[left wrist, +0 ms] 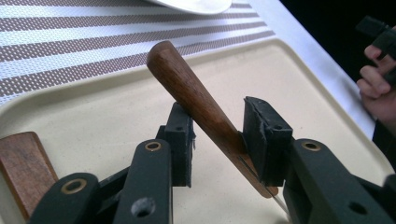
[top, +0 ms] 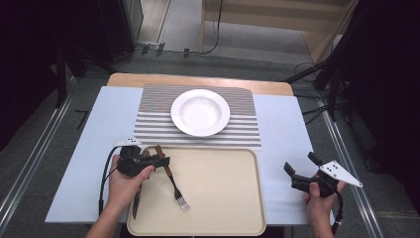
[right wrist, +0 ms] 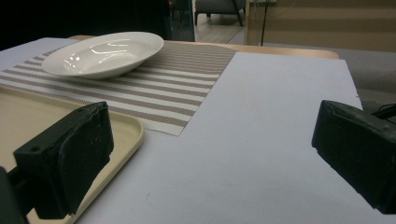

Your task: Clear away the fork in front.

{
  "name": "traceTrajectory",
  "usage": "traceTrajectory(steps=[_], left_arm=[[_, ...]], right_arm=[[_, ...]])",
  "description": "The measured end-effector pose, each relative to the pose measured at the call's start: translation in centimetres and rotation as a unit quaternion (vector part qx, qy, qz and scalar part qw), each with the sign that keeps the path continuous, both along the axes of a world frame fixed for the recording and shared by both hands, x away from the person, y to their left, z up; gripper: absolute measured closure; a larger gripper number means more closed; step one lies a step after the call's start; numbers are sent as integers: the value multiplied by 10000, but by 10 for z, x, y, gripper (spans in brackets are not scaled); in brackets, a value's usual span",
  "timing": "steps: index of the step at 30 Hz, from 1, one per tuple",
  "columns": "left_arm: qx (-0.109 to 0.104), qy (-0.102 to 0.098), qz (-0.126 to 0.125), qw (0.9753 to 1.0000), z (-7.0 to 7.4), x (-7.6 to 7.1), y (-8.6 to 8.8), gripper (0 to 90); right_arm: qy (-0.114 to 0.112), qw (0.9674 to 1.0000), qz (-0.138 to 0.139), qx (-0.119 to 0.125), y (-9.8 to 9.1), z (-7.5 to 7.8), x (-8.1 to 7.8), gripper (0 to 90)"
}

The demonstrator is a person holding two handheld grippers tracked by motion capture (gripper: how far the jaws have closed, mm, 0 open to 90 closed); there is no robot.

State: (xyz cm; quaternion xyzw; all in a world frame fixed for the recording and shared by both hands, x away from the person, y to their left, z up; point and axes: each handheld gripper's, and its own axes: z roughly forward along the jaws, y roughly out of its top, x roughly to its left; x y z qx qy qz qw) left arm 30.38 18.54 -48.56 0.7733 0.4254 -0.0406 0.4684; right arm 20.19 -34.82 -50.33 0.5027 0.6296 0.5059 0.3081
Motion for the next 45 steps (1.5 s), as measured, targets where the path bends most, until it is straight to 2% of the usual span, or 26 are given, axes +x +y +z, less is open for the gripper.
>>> traceTrajectory(steps=[4,6,8,11,12,15,19,24,25,28,29,32,33,34,36,40,45], left_arm=[[422,-96,9,9991,-2,-1,-6,576],[550,-30,-33,9985,-4,0,-8,566],[745,-22,-6,9972,-5,-1,-10,567],[1103,-72,-47,9939,-8,-1,-13,571],[1138,-55,-56,9935,-9,-1,-13,569],[1113,-52,-23,9938,-12,0,-12,564],[1279,-203,19,9916,-10,-1,-10,525],[1359,-367,119,9900,-7,-1,-7,483],[1342,-353,103,9903,-6,-2,-6,490],[1312,-383,74,9906,-1,-5,-4,607],[1306,-350,26,9908,1,-6,-3,687],[1289,-513,-121,9903,5,-11,-5,869],[1255,-551,-169,9904,5,-12,-6,890],[1231,-586,-240,9904,6,-14,-8,895],[1276,-672,-410,9887,6,-18,-16,896],[1512,-628,-697,9840,1,-22,-28,896],[1587,-541,-756,9830,-6,-21,-32,896]], right_arm=[[25,10000,-20,12,0,0,0,0],[27,10000,-23,-5,0,-1,0,0],[23,10000,-18,-14,0,-1,0,0],[34,10000,-28,-11,1,-1,-1,0],[34,10000,-22,-10,1,0,-1,0],[43,10000,-20,-17,1,-1,-1,0],[54,10000,-8,-18,1,-2,0,0],[36,10000,-26,-24,-1,-2,0,0],[26,10000,-26,-33,-1,-1,-1,0],[22,10000,-52,-24,-3,-1,-2,0],[21,10000,-72,-9,-3,-1,-2,0],[12,10000,-81,-17,-4,-1,-2,0],[16,10000,-80,-16,-4,-1,-2,0],[23,10000,-82,-14,-4,-1,-2,0],[24,10000,-71,-32,-4,-1,-2,0],[38,10000,-58,-42,-3,-2,-1,0],[48,10000,-35,-71,-2,-3,-1,0]])
